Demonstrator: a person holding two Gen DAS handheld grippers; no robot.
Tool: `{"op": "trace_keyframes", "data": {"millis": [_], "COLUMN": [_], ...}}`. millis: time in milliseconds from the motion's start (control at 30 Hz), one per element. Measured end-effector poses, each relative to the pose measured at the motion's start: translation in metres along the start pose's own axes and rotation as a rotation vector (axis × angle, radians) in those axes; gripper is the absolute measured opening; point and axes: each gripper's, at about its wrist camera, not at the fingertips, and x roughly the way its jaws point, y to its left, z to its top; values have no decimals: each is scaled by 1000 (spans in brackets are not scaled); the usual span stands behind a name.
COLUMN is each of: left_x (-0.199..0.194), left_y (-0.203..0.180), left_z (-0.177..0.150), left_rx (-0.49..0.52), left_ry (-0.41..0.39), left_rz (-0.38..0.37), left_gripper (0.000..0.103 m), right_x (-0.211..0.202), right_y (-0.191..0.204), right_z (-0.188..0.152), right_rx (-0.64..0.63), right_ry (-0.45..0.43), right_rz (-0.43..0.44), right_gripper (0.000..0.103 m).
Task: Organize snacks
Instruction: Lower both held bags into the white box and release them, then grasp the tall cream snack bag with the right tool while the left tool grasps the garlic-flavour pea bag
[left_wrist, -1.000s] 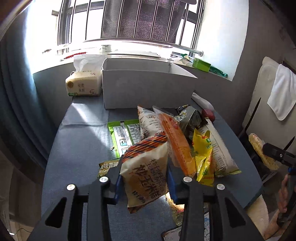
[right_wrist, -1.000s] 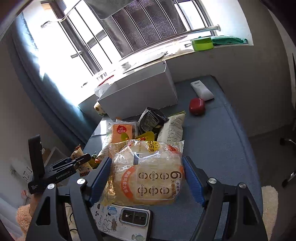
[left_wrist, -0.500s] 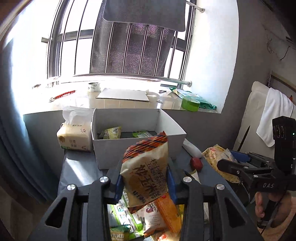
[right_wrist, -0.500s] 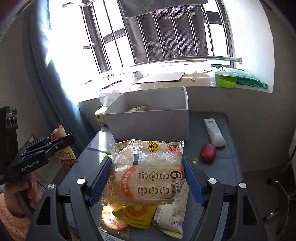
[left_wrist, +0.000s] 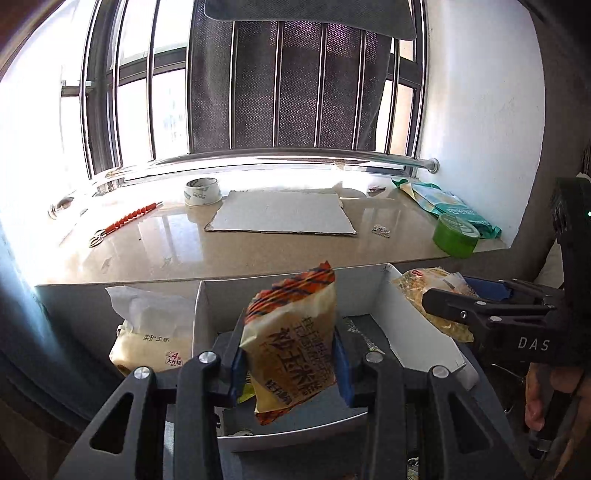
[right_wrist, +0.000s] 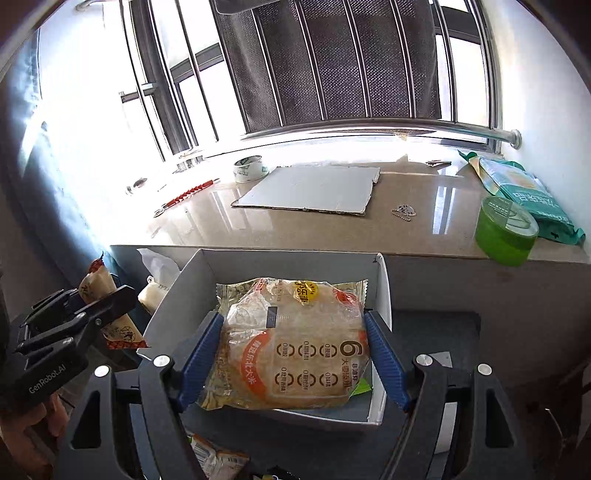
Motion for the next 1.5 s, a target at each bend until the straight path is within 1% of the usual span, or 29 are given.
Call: {"op": "trace_keyframes", "data": {"millis": [33,67,100,133,167,233,267,367,433,633,700,767,867,900,967,1033,1100,1200,1267,1333,1400,1433,1500], "left_x": [5,10,13,13,12,9,8,-6,-18,-64,-85,-107,-144,-155,-175,-193,-203,-210,-211,-211,-210,-210,-210], "left_y": [1,2,4,5,7,10,11,9,7,-7,-11,-14,-22,-26,-30,-33,-35,-38,-38,-36,-33,-32,-30], "left_z": [0,-1,-3,-5,-7,-10,-12,-15,-18,-32,-43,-58,-91,-105,-135,-170,-202,-250,-275,-294,-304,-306,-308], "left_rx": [-3,-6,-16,-24,-26,-33,-35,-16,-13,16,11,5,19,29,58,56,38,10,-26,-55,-59,-61,-73], "left_ry": [12,30,45,44,41,56,65,46,41,15,5,-6,-31,-32,-28,-31,-23,11,54,82,106,111,118], "left_rz": [-4,-8,-11,-7,-1,-4,6,50,67,78,62,28,-7,-18,-48,-61,-86,-74,-106,-116,-107,-100,-112], "left_gripper": [53,64,91,103,103,103,103,103,103,103,103,103,103,103,103,103,103,103,103,103,103,103,103], "right_x": [5,10,14,18,19,15,13,2,-7,-57,-79,-101,-134,-143,-159,-172,-181,-182,-177,-170,-159,-153,-144], "right_y": [-3,-5,-8,-12,-14,-17,-16,-13,-9,13,20,25,29,28,28,29,29,26,22,19,18,16,8], "right_z": [1,1,2,2,0,-3,-4,-8,-10,-31,-45,-62,-98,-112,-141,-173,-206,-253,-283,-308,-322,-324,-325], "right_rx": [14,30,50,74,92,100,92,73,68,-7,-34,-55,-76,-74,-72,-76,-72,-34,14,38,31,24,34], "right_ry": [8,19,33,42,38,17,12,-9,-9,-54,-74,-86,-101,-100,-92,-85,-100,-75,-40,7,51,73,95], "right_rz": [5,16,24,28,24,5,-5,-22,-12,-6,7,15,31,31,62,74,56,15,6,-27,-63,-80,-125], "right_gripper": [81,84,88,98,103,103,103,103,103,103,103,103,103,103,103,103,103,103,103,103,103,103,103]}}
